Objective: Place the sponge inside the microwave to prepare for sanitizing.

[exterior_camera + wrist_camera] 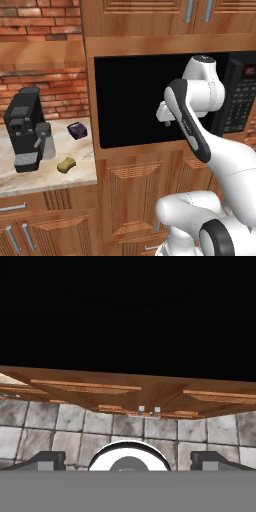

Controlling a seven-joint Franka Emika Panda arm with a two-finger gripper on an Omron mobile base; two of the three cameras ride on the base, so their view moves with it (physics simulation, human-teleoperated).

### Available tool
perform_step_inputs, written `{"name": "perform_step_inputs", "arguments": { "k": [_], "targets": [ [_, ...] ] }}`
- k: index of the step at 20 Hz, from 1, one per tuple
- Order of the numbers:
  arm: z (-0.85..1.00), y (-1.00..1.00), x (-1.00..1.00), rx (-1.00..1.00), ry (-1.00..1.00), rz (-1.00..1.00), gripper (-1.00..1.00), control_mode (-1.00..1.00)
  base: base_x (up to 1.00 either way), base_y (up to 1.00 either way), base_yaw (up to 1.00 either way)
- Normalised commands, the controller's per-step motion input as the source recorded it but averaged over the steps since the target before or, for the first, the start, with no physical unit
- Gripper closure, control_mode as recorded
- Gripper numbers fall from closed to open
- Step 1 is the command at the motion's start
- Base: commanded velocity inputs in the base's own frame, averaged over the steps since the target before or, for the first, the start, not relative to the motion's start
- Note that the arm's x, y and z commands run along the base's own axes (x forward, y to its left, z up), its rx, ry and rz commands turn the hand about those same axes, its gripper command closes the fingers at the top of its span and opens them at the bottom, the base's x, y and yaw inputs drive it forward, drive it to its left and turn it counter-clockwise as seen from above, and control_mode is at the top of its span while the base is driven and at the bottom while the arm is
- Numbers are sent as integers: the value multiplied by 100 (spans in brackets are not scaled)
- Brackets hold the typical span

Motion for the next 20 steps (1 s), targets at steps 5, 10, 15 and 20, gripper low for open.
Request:
{"name": "perform_step_inputs", "arguments": {
  "k": [5, 10, 15, 20],
  "targets": [
    [0, 0, 0, 0, 0, 0, -100, 100, -7, 0, -1],
    [0, 0, 0, 0, 0, 0, -100, 100, -41, 0, -5],
    [0, 0, 0, 0, 0, 0, -100, 100, -41, 0, -6],
    [0, 0, 0, 0, 0, 0, -100, 100, -24, 0, -3]
  ]
}}
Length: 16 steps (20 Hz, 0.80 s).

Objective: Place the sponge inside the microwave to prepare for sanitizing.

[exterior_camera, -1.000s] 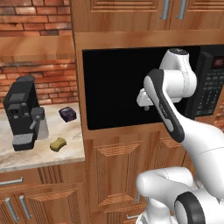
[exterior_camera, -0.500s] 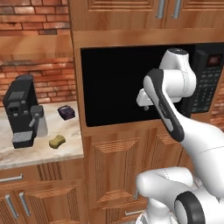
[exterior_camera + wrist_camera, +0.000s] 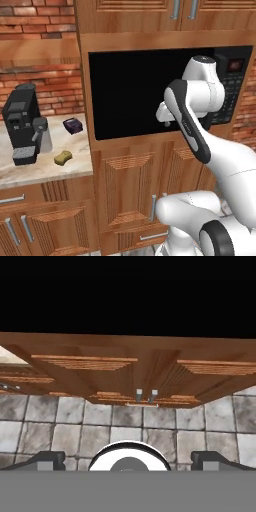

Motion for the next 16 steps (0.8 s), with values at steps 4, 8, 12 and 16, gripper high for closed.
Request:
{"name": "perform_step_inputs", "arguments": {
  "k": [4, 8, 12, 16],
  "targets": [
    [0, 0, 0, 0, 0, 0, -100, 100, -26, 0, -1],
    [0, 0, 0, 0, 0, 0, -100, 100, -34, 0, 0],
    [0, 0, 0, 0, 0, 0, -100, 100, -27, 0, 0],
    [0, 0, 0, 0, 0, 0, -100, -100, -4, 0, 0]
  ]
}}
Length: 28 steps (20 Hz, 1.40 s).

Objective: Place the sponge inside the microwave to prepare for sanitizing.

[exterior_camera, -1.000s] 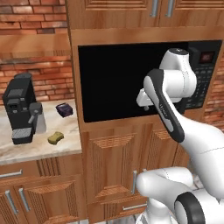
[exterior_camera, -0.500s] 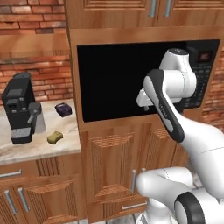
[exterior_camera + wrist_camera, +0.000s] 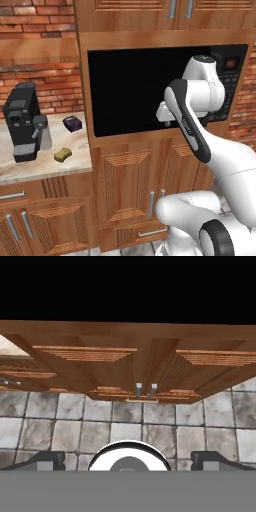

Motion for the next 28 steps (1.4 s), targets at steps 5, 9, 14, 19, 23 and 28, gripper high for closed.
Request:
{"name": "perform_step_inputs", "arguments": {
  "k": [5, 9, 14, 19, 23, 28],
  "targets": [
    [0, 0, -2, 0, 0, 0, -100, -100, 0, 0, 0],
    [3, -27, -12, 0, -15, -1, -100, -100, 0, 0, 0],
    [0, -93, 32, -15, -18, -24, -100, -100, 0, 0, 0],
    [-1, -98, 17, -12, -15, -29, -100, -100, 0, 0, 0],
    [45, -58, -25, 2, -36, -11, -100, -100, 0, 0, 0],
    [16, -29, -4, 9, -6, 3, -100, -100, 0, 0, 0]
  ]
}}
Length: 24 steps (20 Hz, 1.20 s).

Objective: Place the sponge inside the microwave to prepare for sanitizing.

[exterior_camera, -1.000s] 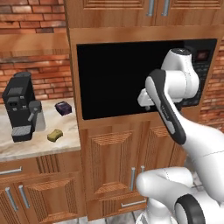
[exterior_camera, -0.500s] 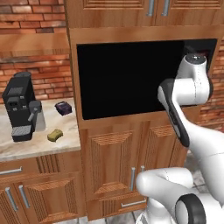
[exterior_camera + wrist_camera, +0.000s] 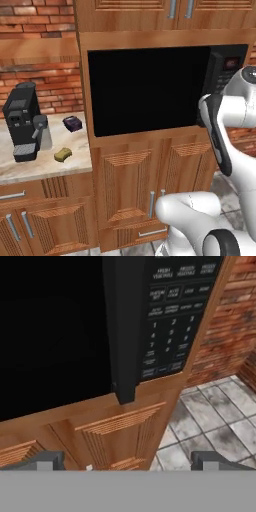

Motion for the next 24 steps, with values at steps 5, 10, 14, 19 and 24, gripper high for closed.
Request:
{"name": "perform_step_inputs", "arguments": {
  "k": [5, 10, 14, 19, 24],
  "targets": [
    [0, -26, 15, 4, 0, 4, -100, -100, 0, 0, 0],
    [0, -6, 32, 0, 0, 4, -100, -100, 0, 0, 0],
    [0, 0, 36, 0, 0, 4, -100, -100, 0, 0, 0],
    [-7, -13, 40, 0, -7, 1, -100, -100, 0, 0, 0],
    [0, -19, 48, 0, -4, 0, -100, -100, 0, 0, 0]
  ]
}}
